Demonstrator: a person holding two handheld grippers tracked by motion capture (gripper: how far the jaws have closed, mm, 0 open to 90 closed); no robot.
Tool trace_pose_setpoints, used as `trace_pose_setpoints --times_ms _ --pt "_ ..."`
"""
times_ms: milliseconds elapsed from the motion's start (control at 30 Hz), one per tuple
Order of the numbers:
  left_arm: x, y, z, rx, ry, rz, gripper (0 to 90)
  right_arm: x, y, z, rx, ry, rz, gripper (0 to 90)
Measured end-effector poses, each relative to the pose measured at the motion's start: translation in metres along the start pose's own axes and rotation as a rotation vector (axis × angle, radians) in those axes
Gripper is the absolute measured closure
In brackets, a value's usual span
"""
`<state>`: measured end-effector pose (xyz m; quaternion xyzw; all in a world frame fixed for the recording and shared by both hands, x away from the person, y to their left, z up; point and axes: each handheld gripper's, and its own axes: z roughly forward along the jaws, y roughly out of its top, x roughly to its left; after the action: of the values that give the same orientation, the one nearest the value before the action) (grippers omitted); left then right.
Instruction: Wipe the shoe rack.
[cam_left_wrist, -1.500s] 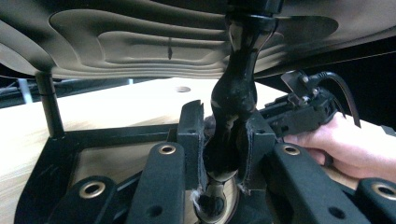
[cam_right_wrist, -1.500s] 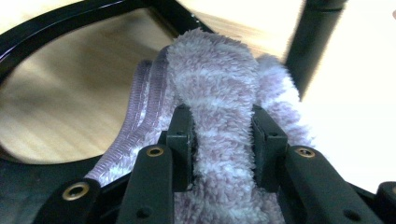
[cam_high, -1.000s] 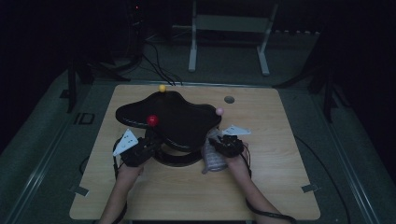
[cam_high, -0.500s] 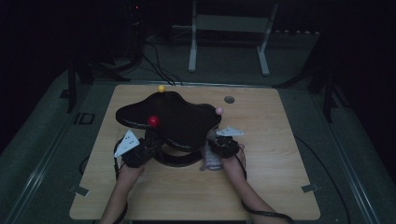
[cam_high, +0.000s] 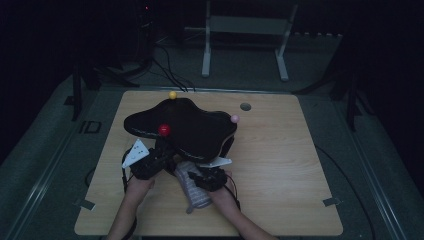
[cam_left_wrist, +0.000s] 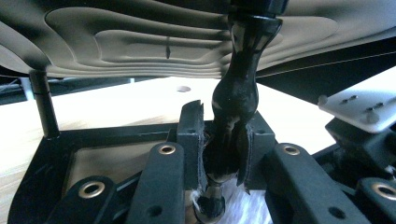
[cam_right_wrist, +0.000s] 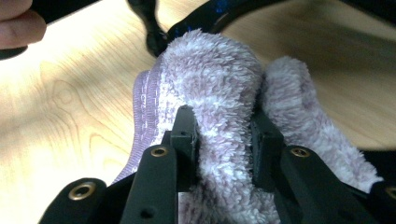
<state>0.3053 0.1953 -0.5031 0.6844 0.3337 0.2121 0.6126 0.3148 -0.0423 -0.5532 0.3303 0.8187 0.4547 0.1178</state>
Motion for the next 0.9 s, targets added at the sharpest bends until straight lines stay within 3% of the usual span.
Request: trace_pose_setpoints --times_ms 33,100,133,200,233,300,467,767,900 --pt "0.0 0.0 0.0 0.0 -0.003 0.001 74.0 0.001 0.001 0.001 0.002 -0.011 -0.032 68.0" --pt "0.0 0.0 0.0 0.006 -0.004 0.011 74.1 -0.002 0.001 0.0 0.01 0.011 -0.02 68.9" --pt "0.0 0.0 0.0 0.004 -0.003 0.008 74.0 -0.005 0.0 0.001 0.008 0.058 -0.025 69.0" --pt "0.0 0.0 0.0 -0.001 -0.009 0.007 74.1 -0.014 -0.001 -0.003 0.022 0.062 0.011 69.7" --pt "0.0 0.0 0.0 -0.001 -0.014 0.007 74.1 -0.023 -0.001 -0.004 0.018 0.041 -0.012 70.3" --pt "0.0 0.0 0.001 0.0 -0.014 0.016 74.1 -0.041 -0.001 -0.006 0.008 -0.056 -0.035 70.7" --pt "0.0 -0.001 0.002 -0.001 -0.022 0.021 74.1 -0.089 0.006 -0.007 0.008 -0.156 0.025 70.6" --pt "0.0 -0.001 0.001 -0.001 -0.022 0.023 74.0 -0.128 0.01 -0.008 0.003 -0.254 0.079 70.1" --pt "0.0 -0.001 0.002 -0.004 -0.021 0.023 74.0 -0.136 0.01 -0.009 -0.002 -0.236 0.124 71.0"
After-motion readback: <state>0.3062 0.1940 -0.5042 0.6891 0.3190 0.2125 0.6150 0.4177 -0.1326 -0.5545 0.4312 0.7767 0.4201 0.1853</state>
